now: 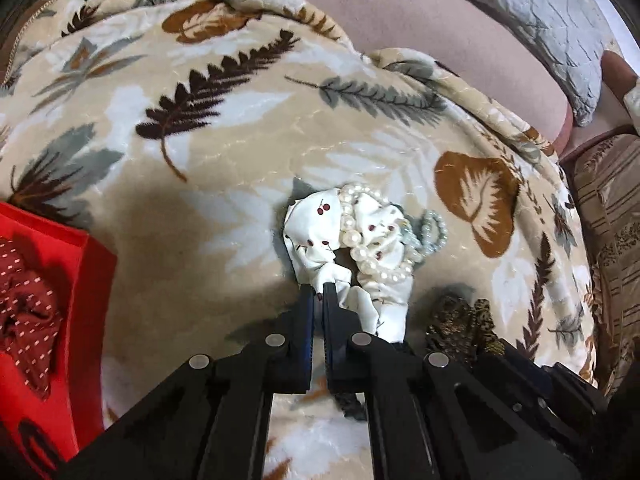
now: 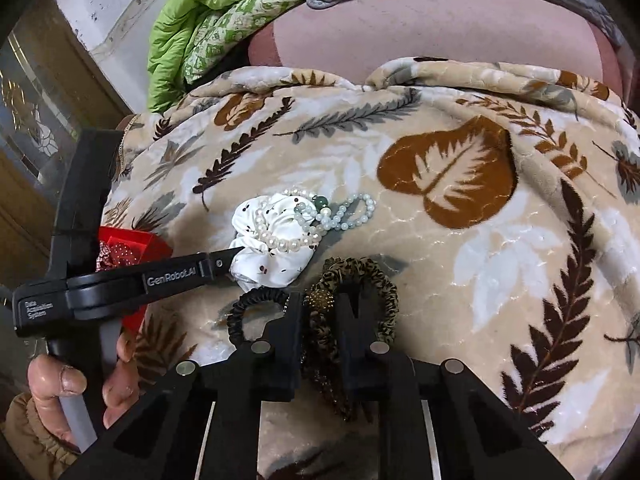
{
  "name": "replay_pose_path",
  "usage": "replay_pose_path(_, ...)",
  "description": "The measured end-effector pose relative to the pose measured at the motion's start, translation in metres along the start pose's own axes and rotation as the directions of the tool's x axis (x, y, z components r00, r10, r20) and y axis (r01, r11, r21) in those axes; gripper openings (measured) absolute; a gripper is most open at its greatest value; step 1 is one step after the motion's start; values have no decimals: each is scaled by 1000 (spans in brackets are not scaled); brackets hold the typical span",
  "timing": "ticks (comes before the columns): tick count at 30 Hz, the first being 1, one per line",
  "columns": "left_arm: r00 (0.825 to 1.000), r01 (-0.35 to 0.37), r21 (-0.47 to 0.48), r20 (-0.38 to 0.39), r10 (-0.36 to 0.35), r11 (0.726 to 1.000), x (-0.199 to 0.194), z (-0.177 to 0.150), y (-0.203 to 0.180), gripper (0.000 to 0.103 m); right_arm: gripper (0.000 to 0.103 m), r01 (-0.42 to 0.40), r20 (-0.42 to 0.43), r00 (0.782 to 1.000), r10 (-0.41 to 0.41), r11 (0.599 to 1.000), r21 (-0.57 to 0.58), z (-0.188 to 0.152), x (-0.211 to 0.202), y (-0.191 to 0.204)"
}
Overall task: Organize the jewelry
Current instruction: 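Grasp the leopard-print hair tie with right tool while left tool lifts white scrunchie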
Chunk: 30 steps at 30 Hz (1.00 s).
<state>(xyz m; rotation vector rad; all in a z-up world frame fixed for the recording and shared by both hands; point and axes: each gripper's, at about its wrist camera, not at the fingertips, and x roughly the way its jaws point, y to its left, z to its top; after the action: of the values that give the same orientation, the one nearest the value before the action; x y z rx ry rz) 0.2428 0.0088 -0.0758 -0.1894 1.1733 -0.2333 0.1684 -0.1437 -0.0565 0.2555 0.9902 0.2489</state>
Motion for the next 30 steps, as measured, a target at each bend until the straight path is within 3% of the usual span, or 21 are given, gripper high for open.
replay_pose_path(6, 999, 21, 20, 41, -22, 1000, -45, -21, -3, 4, 17, -36, 12, 999, 35, 998, 46, -13, -25, -2)
replay_pose_path(15, 992, 88, 86, 83, -95, 992, -115, -77, -13, 4, 17, -65, 53, 997, 61, 994, 88, -48, -79, -7)
replay_pose_path(18, 989, 106, 115, 87, -116, 988, -130, -103, -13, 4, 17, -5, 56, 998, 2, 998, 63, -70, -98, -10)
replay_pose_path(22, 998, 26, 101, 53, -32, 995, -119, -128, -1, 4, 19, 95, 38, 995, -97, 994, 45, -91, -107, -25)
replay_pose_path(23, 999, 4, 85, 42, -7, 996, -116, -132, 4, 4, 25, 109, 34, 993, -111, 992, 57, -95, -110, -32)
replay_pose_path(26, 999, -6, 57, 42, 3, 998, -118, -139, 16, 5, 61, 128, 85, 986, -142, 980, 152, -107, -136, -61)
replay_pose_path(30, 997, -14, 32, 71, 12, 999, -129, -146, 29, 10, 64, 195, 106, 969, -224, 954, 230, -118, -161, -94)
